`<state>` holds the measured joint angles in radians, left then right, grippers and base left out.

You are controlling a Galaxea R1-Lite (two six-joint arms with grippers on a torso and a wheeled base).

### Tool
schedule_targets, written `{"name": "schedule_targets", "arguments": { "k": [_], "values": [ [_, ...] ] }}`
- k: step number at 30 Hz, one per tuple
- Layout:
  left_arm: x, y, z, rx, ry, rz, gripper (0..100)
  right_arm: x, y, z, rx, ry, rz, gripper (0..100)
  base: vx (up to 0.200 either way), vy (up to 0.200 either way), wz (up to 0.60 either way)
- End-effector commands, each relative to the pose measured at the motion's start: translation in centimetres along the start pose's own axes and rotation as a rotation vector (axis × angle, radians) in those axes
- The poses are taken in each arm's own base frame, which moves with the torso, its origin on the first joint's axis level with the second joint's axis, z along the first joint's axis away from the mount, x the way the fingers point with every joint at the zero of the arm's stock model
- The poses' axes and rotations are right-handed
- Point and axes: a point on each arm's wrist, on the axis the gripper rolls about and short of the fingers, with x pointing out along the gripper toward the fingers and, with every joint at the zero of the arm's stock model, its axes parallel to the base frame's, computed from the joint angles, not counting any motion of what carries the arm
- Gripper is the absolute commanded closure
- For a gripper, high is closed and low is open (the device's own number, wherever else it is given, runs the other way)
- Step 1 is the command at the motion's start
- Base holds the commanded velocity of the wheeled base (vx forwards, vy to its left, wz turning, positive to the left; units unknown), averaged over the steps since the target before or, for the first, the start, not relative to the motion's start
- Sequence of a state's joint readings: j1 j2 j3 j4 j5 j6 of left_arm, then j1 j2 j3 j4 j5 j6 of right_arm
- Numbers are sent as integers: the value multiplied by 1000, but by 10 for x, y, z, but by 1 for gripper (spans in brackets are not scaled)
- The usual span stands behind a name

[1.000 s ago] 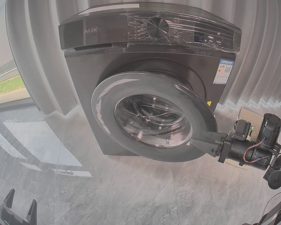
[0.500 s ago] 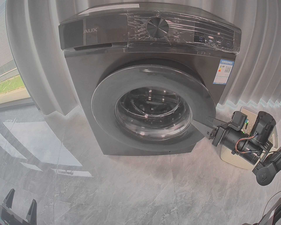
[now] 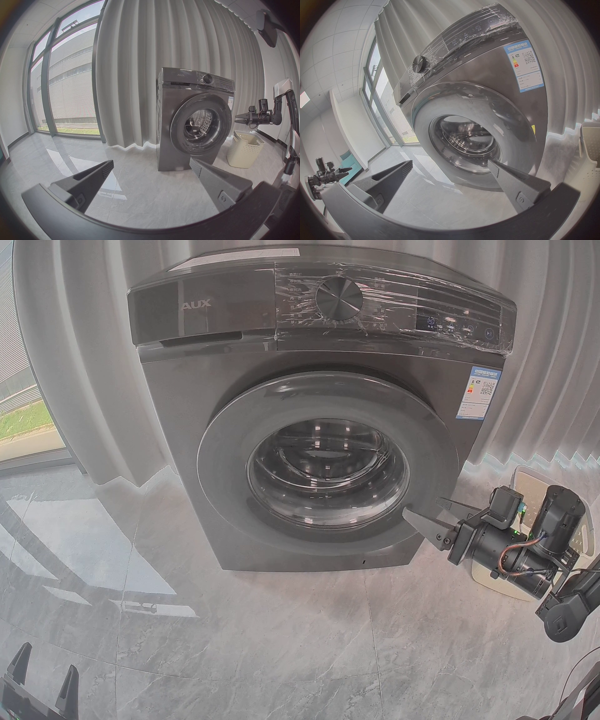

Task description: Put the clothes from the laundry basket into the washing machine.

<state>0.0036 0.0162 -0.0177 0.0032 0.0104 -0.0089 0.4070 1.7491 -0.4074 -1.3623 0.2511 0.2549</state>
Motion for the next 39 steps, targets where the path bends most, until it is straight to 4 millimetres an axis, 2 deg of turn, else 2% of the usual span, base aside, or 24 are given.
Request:
{"name": "schedule_targets", "arguments": {
  "k": [1,10,19,39],
  "values": [
    [0,0,-5,0,1,1,0,0,2,0,0,0,5,0,0,-200,0],
    [0,0,-5,0,1,1,0,1,1,2,-4,-10,-1,0,0,0,0],
    [0,0,-5,-2,0,1,0,5,1,6,-10,-41,-43,0,200,0,0],
    [0,0,-5,0,0,1,0,9,19,4,0,-39,18,0,0,0,0]
  ]
}}
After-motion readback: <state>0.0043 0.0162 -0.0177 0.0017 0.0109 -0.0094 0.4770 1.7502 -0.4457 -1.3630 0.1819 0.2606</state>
